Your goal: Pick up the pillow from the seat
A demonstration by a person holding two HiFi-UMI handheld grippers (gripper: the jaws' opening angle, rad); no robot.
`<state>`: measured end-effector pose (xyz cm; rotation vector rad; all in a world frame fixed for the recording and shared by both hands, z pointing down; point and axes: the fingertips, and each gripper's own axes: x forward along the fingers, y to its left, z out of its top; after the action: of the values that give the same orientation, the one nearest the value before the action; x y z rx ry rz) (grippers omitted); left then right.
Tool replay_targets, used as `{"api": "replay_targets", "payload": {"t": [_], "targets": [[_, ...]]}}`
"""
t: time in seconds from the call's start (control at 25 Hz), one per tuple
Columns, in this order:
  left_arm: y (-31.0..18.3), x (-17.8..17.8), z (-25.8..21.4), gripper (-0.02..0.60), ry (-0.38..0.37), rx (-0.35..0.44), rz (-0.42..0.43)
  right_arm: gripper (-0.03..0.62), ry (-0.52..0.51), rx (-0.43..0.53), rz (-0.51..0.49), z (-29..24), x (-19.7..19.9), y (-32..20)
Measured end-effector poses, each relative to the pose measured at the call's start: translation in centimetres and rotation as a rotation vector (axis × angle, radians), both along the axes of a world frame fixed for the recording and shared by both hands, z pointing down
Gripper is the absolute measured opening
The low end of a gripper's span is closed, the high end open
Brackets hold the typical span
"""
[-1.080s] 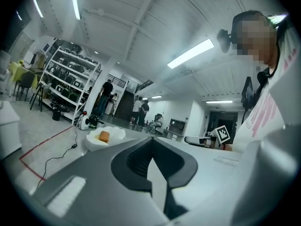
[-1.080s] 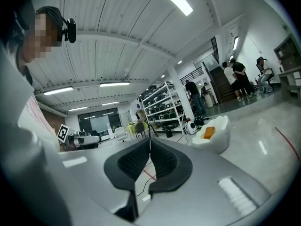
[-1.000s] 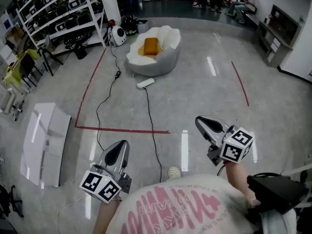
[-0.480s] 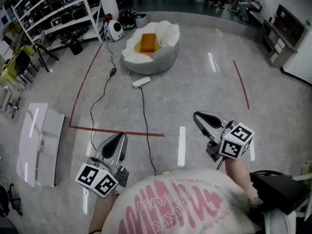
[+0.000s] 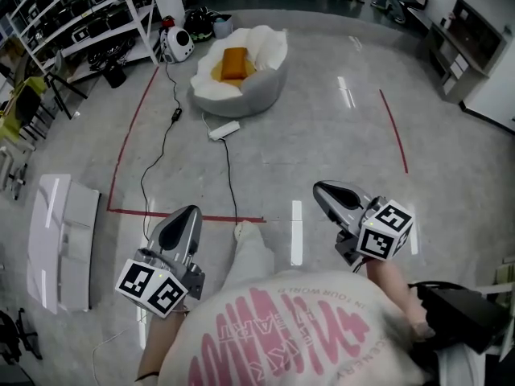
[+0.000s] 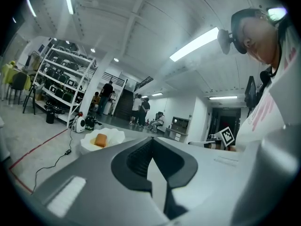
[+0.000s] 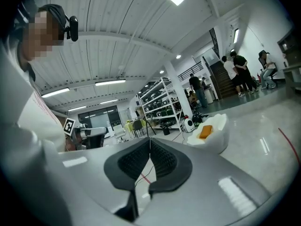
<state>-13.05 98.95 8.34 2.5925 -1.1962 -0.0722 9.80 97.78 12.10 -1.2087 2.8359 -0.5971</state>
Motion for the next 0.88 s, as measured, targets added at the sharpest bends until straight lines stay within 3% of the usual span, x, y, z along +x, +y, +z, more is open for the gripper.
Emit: {"api": "replay_targets", "payload": {"t": [0.24,0.56,0.88], "targets": [[-4.2,1.3,0.6,0.018,0.000,-0.002,0.041,0.008,0.002,-0.014,0.038,0.9,1.3,-3.0],[-13.9,3.0,-0.4,0.017,0.007,0.005,0.090,0.008,0.003,-0.018,0.077,0.0,2.4,-11.4],[-23.2,1.9,-1.4,0.017,0.004,0.004,0.087,0.008,0.015,-0.022,0.049,-1.2,0.7,-21.3]]}}
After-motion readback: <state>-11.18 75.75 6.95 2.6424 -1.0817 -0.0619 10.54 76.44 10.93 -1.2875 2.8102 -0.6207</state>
